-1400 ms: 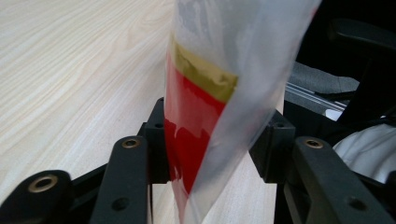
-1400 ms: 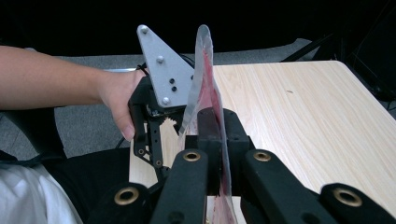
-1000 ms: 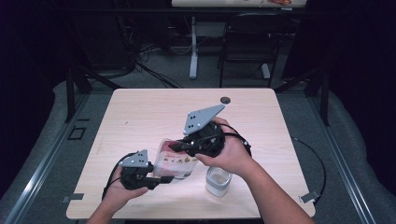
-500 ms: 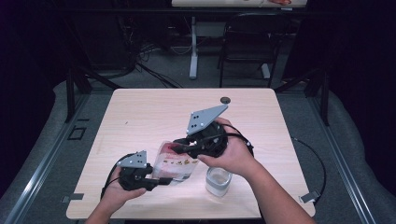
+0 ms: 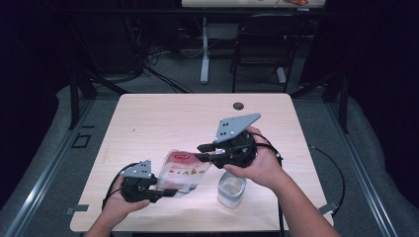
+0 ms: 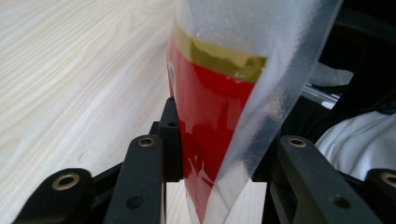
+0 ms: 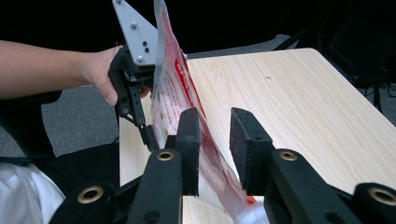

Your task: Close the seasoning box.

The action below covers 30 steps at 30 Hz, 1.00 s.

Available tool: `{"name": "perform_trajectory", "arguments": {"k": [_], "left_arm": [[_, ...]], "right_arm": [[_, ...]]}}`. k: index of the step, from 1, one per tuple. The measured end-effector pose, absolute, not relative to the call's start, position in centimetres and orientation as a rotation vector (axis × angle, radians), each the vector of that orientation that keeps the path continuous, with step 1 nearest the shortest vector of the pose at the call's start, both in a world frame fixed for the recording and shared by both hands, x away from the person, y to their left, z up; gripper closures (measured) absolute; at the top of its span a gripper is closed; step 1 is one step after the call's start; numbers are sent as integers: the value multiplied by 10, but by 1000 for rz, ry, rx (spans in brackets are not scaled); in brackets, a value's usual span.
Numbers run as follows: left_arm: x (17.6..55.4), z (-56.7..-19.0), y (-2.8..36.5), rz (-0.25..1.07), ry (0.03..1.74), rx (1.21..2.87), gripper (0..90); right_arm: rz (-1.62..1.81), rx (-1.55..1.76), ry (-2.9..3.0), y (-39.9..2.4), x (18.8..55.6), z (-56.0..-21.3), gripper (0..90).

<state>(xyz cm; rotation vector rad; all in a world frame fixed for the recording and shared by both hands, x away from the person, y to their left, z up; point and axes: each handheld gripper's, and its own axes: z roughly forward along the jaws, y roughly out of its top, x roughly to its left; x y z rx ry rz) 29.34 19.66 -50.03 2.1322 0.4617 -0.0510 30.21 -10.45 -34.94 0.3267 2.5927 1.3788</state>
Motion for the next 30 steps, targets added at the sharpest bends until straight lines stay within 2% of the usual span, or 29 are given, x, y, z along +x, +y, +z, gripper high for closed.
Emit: {"name": "perform_trajectory", "arguments": {"k": [25,30], "left_arm": [[290,-508,197,-49,462,2232,661],[289,-507,197,-40,467,2230,661]], "right_arm": [[1407,328,2592,-125,293,-380,893],[1431,338,2586,-127,293,-384,900]]}}
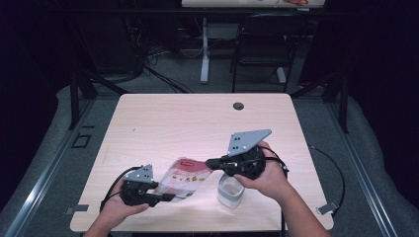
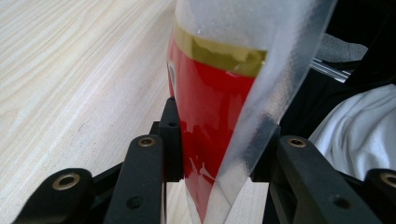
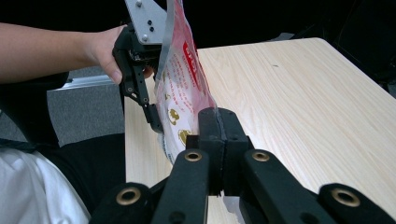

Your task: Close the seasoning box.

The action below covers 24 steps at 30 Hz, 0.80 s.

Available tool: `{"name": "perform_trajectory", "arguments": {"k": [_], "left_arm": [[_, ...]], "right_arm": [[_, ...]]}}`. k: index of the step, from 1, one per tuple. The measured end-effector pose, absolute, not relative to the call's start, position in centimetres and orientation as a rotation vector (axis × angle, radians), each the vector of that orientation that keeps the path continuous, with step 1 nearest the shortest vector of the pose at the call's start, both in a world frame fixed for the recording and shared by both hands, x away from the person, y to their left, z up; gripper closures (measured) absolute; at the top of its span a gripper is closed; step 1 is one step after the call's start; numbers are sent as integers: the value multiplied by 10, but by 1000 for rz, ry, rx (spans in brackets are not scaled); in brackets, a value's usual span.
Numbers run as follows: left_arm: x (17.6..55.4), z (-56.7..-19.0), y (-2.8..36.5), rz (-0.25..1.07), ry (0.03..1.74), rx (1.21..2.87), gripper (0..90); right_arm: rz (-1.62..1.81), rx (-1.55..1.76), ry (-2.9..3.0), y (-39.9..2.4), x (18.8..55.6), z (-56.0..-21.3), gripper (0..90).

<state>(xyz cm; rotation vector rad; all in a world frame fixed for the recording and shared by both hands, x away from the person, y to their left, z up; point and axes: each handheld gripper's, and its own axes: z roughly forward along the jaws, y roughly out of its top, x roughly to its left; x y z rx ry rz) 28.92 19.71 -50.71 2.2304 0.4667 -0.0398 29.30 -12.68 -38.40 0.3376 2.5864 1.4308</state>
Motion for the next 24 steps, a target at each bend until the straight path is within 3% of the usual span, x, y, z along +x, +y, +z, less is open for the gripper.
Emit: {"name": "perform_trajectory", "arguments": {"k": [24], "left_arm": [[287,-498,196,-41,470,2293,666]], "right_arm": [[1534,394,2539,-145,291,-408,900]]}}
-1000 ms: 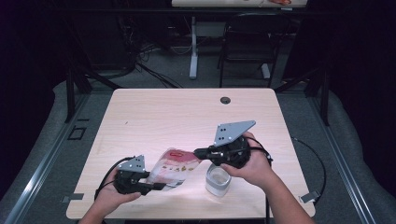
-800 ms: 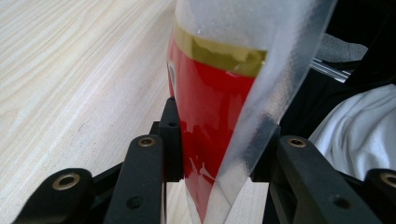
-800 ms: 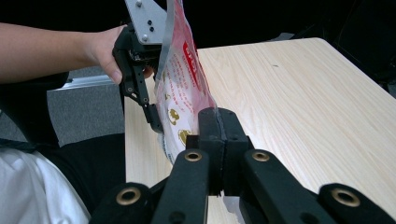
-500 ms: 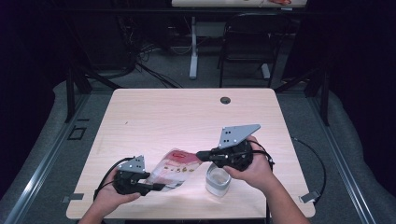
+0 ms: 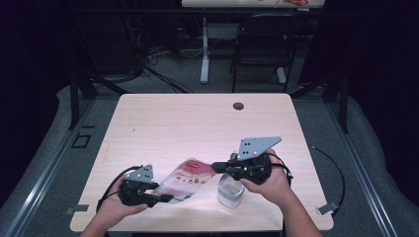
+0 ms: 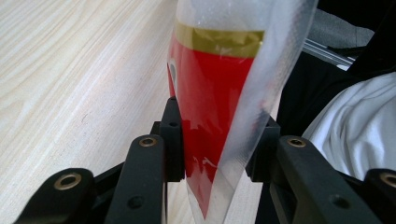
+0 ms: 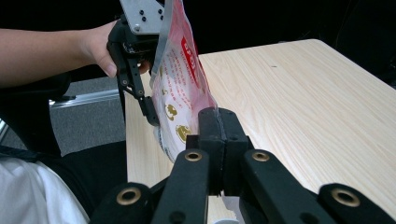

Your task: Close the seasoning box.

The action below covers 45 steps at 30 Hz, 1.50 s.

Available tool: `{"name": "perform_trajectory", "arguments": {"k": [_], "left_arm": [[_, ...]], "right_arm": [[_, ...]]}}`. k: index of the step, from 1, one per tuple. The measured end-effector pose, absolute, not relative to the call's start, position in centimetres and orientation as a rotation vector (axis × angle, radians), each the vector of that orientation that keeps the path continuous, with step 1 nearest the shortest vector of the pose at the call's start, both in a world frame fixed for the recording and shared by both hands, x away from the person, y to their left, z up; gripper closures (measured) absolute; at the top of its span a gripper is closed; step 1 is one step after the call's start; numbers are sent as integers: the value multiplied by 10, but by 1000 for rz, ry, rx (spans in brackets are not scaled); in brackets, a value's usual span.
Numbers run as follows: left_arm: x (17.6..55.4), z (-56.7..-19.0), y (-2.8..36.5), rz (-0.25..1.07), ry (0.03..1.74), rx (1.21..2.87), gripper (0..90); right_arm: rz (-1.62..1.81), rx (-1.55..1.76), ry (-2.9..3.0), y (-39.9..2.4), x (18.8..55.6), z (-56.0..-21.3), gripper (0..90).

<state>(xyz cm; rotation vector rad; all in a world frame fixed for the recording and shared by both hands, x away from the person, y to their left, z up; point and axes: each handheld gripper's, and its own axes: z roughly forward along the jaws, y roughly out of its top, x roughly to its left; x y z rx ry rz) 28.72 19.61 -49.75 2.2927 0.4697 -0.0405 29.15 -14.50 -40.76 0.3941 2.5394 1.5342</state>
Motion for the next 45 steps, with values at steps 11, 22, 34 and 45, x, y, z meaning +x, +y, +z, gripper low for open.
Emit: {"name": "perform_trajectory", "arguments": {"k": [11,22,34,45], "left_arm": [[286,-489,197,-21,461,2306,669],[286,-481,201,-19,450,2309,675],[287,-477,205,-12,460,2307,680],[288,-473,206,-6,464,2307,685]], "right_arm": [[1574,433,2517,-155,290,-418,900],[1596,473,2509,-162,290,-427,900],[1559,504,2532,-164,289,-438,900],[1546,536,2543,-168,291,-448,900]]}}
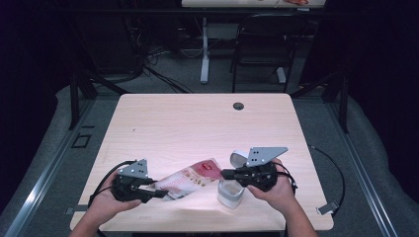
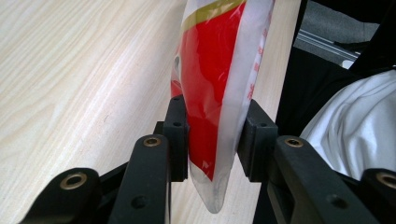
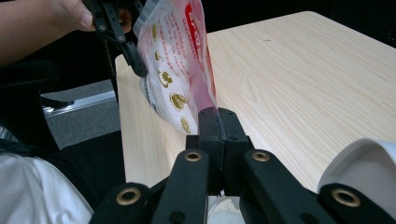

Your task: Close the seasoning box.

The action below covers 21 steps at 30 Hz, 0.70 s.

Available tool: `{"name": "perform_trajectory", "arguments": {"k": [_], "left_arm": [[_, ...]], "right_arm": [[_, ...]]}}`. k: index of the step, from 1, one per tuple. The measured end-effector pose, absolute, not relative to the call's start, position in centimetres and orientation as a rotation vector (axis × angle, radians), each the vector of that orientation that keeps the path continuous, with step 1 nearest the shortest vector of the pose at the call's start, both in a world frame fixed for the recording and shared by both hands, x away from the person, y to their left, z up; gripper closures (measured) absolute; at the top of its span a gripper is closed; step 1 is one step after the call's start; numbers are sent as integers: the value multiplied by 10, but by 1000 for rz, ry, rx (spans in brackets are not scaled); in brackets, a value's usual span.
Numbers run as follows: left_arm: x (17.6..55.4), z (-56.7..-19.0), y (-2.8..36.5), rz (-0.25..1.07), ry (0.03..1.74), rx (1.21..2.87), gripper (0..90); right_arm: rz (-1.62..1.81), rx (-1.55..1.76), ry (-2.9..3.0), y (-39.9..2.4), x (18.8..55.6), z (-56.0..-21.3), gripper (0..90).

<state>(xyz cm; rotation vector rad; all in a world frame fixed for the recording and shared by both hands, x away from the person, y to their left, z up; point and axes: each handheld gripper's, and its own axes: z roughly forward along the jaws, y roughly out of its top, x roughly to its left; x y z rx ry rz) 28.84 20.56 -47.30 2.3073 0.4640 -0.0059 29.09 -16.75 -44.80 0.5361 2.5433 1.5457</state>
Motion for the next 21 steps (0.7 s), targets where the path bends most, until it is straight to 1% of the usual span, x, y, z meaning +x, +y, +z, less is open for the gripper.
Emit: {"name": "perform_trajectory", "arguments": {"k": [21], "left_arm": [[292,-459,206,11,449,2270,695]], "right_arm": [[1538,591,2551,-175,289,-458,900]]}}
